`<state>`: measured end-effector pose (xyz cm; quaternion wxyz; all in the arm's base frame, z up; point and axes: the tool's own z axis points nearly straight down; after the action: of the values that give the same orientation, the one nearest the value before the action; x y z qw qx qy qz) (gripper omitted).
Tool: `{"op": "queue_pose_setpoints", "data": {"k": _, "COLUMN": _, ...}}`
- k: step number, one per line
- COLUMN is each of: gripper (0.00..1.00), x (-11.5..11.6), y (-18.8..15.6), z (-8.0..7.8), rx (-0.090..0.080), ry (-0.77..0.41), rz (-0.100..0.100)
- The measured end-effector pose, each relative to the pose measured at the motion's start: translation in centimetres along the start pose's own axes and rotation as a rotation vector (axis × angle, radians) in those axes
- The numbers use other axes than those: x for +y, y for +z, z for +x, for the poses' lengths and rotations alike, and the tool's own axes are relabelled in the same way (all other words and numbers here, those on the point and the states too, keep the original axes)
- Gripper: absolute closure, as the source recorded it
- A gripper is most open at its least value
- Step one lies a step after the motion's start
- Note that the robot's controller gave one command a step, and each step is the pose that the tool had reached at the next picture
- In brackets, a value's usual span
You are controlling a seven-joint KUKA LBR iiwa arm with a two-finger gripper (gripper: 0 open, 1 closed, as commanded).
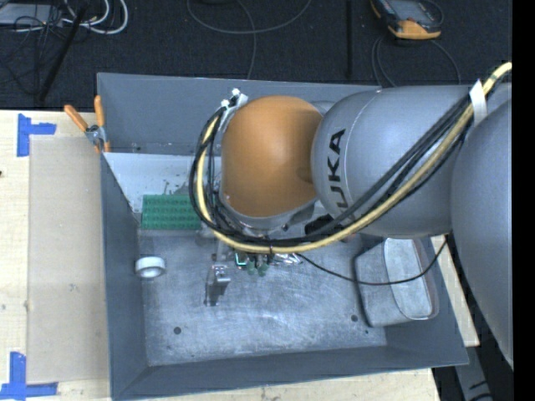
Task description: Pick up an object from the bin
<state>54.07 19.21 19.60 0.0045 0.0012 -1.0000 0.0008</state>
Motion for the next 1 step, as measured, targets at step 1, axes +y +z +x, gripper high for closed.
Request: {"op": "queue_pose_setpoints", "data": {"k": 1, "gripper": 0.00, "x": 2.21, "y": 11.74, "z": -6.57, "rx": -0.005, "ry": -0.187, "rz": 0.000}}
